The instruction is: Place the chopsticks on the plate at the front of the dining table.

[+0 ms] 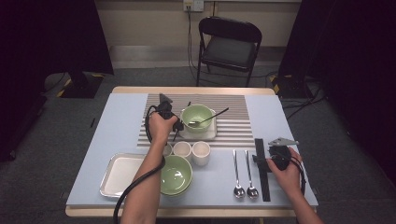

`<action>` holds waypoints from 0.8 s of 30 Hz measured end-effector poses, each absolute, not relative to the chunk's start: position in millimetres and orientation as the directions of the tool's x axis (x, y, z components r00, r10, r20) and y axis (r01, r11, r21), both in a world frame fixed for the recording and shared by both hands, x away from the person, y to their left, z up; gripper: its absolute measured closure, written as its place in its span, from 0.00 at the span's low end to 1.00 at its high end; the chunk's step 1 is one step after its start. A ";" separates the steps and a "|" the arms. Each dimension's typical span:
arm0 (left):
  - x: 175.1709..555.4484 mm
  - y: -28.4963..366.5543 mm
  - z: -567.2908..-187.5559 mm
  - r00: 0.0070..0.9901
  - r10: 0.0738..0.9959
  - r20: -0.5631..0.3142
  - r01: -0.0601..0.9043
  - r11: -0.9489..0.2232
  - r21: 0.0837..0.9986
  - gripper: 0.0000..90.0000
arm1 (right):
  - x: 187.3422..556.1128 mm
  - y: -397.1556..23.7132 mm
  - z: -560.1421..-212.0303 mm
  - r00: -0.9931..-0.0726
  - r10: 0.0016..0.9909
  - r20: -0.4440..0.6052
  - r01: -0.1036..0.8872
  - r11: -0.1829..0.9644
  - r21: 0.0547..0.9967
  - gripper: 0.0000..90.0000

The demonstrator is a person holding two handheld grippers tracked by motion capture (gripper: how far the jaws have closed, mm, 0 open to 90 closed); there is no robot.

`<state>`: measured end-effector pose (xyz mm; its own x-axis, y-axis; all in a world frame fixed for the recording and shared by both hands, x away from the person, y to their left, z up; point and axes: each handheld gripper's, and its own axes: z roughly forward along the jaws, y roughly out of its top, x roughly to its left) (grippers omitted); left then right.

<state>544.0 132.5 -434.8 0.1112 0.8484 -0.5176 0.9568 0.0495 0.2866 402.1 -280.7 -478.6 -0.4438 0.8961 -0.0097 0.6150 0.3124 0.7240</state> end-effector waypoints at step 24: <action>537.9 127.8 -439.0 0.115 0.851 -0.512 0.962 0.033 0.272 0.90 | 402.1 -280.7 -478.6 -0.444 0.896 -0.009 0.615 0.312 0.724 0.16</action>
